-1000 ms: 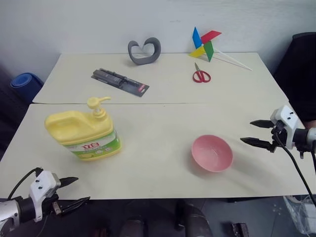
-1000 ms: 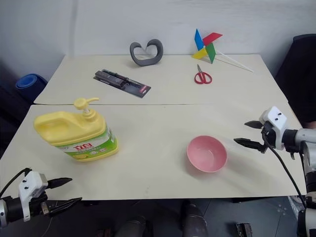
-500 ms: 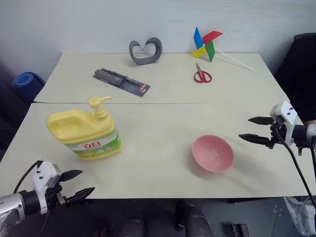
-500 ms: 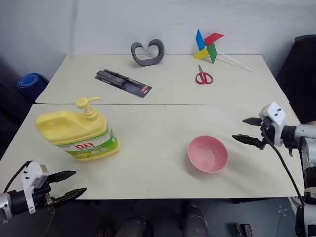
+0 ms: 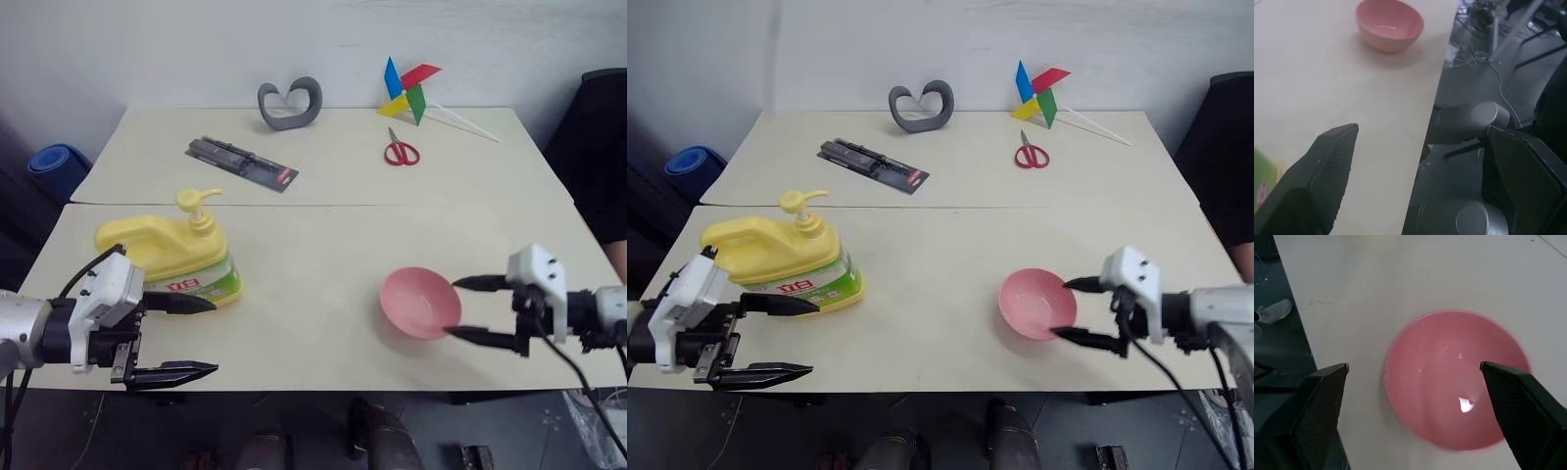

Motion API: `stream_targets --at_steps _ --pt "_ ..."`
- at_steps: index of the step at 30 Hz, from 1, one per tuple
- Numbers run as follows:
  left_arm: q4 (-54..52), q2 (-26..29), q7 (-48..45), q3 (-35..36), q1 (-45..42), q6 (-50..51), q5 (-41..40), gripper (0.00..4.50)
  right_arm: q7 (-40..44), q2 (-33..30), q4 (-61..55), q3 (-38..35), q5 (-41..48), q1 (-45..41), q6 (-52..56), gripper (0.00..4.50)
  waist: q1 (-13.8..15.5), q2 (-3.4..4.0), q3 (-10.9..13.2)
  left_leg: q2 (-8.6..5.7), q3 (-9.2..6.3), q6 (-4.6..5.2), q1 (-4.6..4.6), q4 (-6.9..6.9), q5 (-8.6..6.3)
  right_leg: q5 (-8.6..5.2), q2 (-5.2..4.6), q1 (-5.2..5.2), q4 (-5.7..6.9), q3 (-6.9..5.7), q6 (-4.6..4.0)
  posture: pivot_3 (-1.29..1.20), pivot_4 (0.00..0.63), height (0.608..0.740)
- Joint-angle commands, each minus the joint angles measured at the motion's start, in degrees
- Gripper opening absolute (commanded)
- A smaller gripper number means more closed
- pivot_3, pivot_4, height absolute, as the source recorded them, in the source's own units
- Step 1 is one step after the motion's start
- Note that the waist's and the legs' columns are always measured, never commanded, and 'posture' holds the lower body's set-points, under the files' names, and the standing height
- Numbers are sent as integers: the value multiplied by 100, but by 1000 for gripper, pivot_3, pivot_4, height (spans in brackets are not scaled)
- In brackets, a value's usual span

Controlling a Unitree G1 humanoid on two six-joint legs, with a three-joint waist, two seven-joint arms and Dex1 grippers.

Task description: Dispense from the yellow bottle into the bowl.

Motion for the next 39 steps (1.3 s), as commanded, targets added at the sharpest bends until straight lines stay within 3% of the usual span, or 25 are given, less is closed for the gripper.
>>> stream_targets --at_steps 1,7,12,16,21,24,26,31,39 --pt "5 127 -237 -384 -338 -3 -94 4500 -736 223 -444 311 -324 149 79 4489 -33 1 0 0 4 -2 3 0 -1 -1 6 0 1 5 -2 0 150 740" --pt "277 -35 -239 -1375 -1122 -310 399 4500 -1457 627 -317 1233 -1199 303 -474 4489 -25 -3 0 23 46 -35 12 -6 1 -17 37 -6 17 3 -34 0 150 740" --pt "418 -145 -222 -1688 -1624 -297 486 4500 -1746 769 203 1755 -1896 287 -1172 4489 -26 -12 -2 23 53 -36 9 -3 2 -18 38 -9 19 5 -35 0 150 740" --pt "435 -135 -252 -1699 -1685 -301 534 4500 -1826 833 528 1891 -2190 201 -1570 3635 -35 -12 -1 23 54 -35 10 -4 2 -18 39 -9 19 5 -35 0 150 740" --pt "409 -144 -211 -1678 -1729 -260 531 4500 -1864 920 721 2012 -2363 176 -1800 1890 -28 -12 -1 25 54 -35 10 -3 2 -18 39 -9 18 5 -35 0 150 740" --pt "392 -159 -157 -1660 -1753 -233 516 4500 -1843 976 757 2010 -2392 161 -1873 1890 -23 -12 -1 26 54 -35 10 -3 2 -18 39 -9 20 5 -35 0 150 740" --pt "406 -175 -128 -1643 -1763 -220 509 4500 -1801 975 774 2025 -2414 136 -1916 1581 -19 -12 -1 26 53 -35 10 -3 2 -18 38 -9 20 5 -35 0 150 740" --pt "399 -218 -46 -1628 -1795 -185 477 4500 -1652 943 807 2047 -2436 14 -2006 25 -23 -14 -3 26 53 -35 10 -2 2 -18 38 -9 20 5 -35 0 150 740" --pt "391 -310 52 -1586 -1869 -87 389 4500 -1484 792 797 2014 -2490 -217 -1992 25 -23 -15 -2 26 53 -34 10 -1 3 -17 38 -8 20 6 -35 0 150 740"
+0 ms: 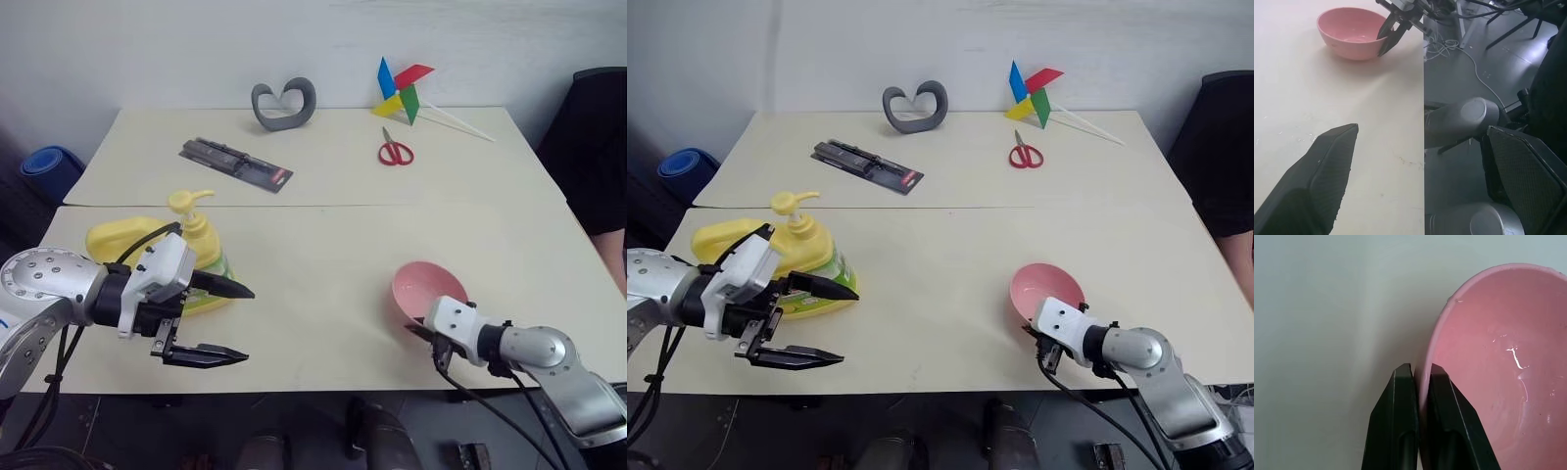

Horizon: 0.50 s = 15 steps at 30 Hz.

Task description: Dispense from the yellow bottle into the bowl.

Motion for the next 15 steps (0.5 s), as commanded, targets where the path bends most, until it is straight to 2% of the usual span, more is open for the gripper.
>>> stream_targets --at_steps 1,5,9,12,14,15 --pt "-77 -41 104 279 -108 92 -222 4500 320 -255 -199 -67 64 -192 -58 25 0 0 0 0 0 0 0 0 0 0 0 0 0 0 0 0 150 740" --pt "-201 -110 437 932 -37 480 -846 4500 932 -611 -412 -237 426 -747 109 25 -19 -2 3 0 0 2 -1 3 0 1 -1 -1 0 2 1 0 150 740" --pt "-450 -119 1017 1765 13 958 -1647 4500 1640 -759 -479 -209 1135 -1958 595 25 -33 -5 7 4 -10 1 5 2 1 1 1 -2 6 5 0 0 150 740" --pt "-69 73 1338 2350 -364 1125 -2018 4500 2119 -433 -121 164 1457 -3273 792 25 -20 -10 12 3 -28 1 10 6 1 0 0 -1 12 6 -2 0 150 740" --pt "272 159 1550 2499 -647 1201 -2133 4500 2327 -214 199 402 1454 -3872 777 25 -19 -11 12 2 -33 -1 9 14 2 1 1 -2 18 5 -6 0 150 740" --pt "527 222 1587 2582 -790 1186 -2087 4312 2467 -37 422 575 1422 -4238 726 3 -19 -11 11 2 -34 -2 13 12 2 0 1 0 21 5 -7 0 150 740"
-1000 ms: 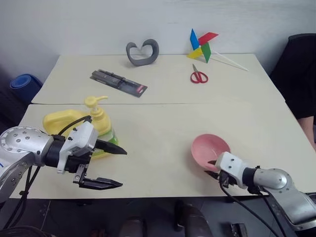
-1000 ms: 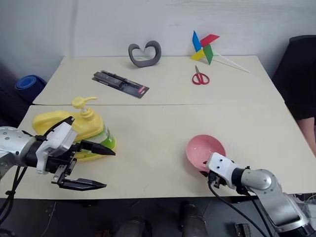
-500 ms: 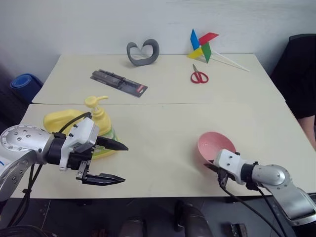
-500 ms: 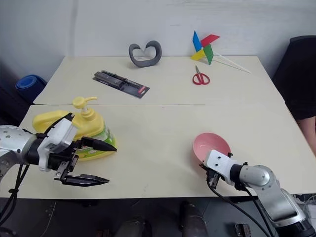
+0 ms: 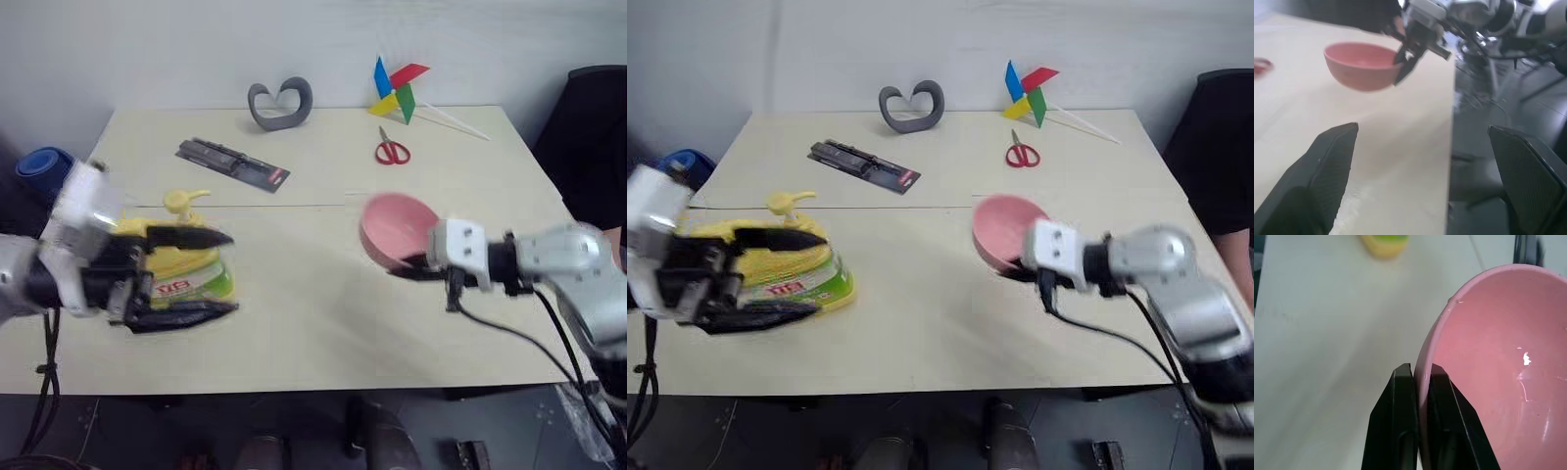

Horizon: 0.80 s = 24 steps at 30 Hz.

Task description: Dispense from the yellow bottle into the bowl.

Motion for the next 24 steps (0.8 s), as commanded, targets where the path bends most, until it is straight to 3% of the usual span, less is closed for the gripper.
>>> stream_targets --at_steps 1,2,7,15,24 --pt "820 294 145 454 -400 -20 12 4108 502 508 652 547 8 -988 -141 0 -2 0 0 0 2 0 2 -2 0 -1 0 0 1 -1 -1 0 150 740" --pt "1204 465 45 455 -456 -198 370 4030 706 826 1013 828 -92 -1473 -274 0 -10 1 0 -2 10 0 10 -1 0 -1 0 0 1 -5 -2 0 150 740" --pt "2220 702 -99 59 -840 -681 1123 2420 1246 1777 2389 1631 -674 -2550 -1173 0 -116 -2 -1 -2 45 -9 39 -23 5 -7 3 -9 14 -4 -10 0 150 740" --pt "2541 442 -380 -898 -1461 -1260 1830 20 1504 2892 4303 1907 -1202 -3414 -2313 0 -173 -16 -8 -3 58 -11 -51 -9 4 -4 -1 -97 16 -25 -4 0 150 740" --pt "2538 273 -289 -925 -1631 -1156 1987 20 1485 3866 5645 1812 -1496 -4304 -2765 0 -386 -16 -8 0 61 -25 -39 -7 12 -7 -2 -97 42 -18 -10 0 150 740"
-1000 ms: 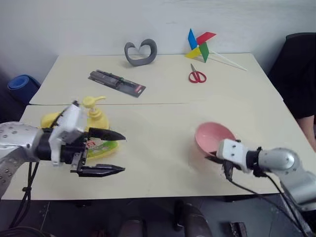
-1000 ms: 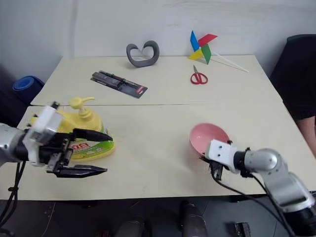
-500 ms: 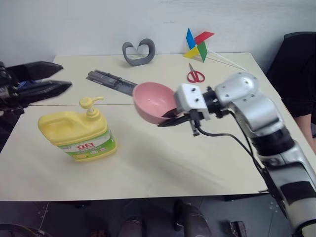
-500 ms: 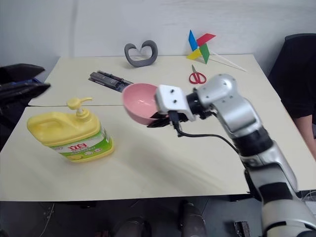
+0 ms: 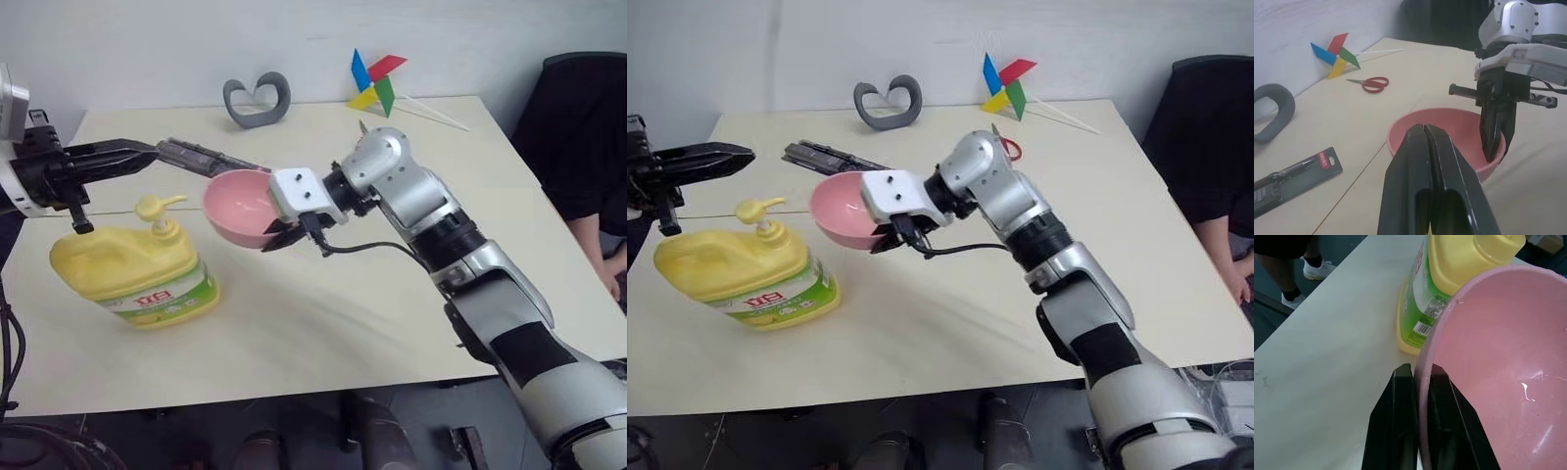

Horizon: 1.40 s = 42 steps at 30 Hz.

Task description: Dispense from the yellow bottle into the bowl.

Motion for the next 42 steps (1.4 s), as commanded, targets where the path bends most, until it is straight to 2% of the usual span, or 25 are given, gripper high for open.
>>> stream_targets --at_steps 1,8,12,20,28,35,42 --pt "-175 58 -4 262 75 -25 79 20 -57 267 357 -164 -91 -400 -291 0 -13 0 0 1 -1 -2 1 3 1 -2 -1 0 8 1 -4 0 150 740" --pt "-563 30 95 954 777 124 77 20 -207 721 1151 -285 -295 -935 -660 0 -62 1 2 4 -5 -7 3 8 3 -7 -4 -2 21 3 -12 0 150 740" --pt "-657 -9 111 1020 979 59 217 20 -155 871 1313 -323 -344 -1090 -797 0 -62 1 2 4 -7 -9 4 6 3 -7 -7 -2 21 4 -13 0 150 740" --pt "-574 -85 115 814 1030 8 336 20 -218 1046 1694 -442 -478 -1408 -979 0 -68 1 2 5 -8 -13 3 7 1 -8 -6 -4 23 3 -15 0 150 740" --pt "-479 -60 -168 218 1031 -297 755 20 -190 1039 1945 -493 -592 -1497 -1137 0 -68 1 2 4 -6 -13 -2 5 0 -10 -7 -14 26 4 -16 0 150 740" --pt "-195 66 -458 -260 678 -619 1120 20 -216 1028 1983 -467 -714 -1429 -1245 0 -61 1 1 4 -4 -19 3 9 4 -12 -7 -14 41 9 -21 0 150 740" --pt "42 39 -433 -173 141 -601 1045 20 -244 1026 2007 -489 -767 -1439 -1273 0 -57 1 2 6 -6 -23 4 9 6 -15 -7 -16 49 6 -27 0 150 740"
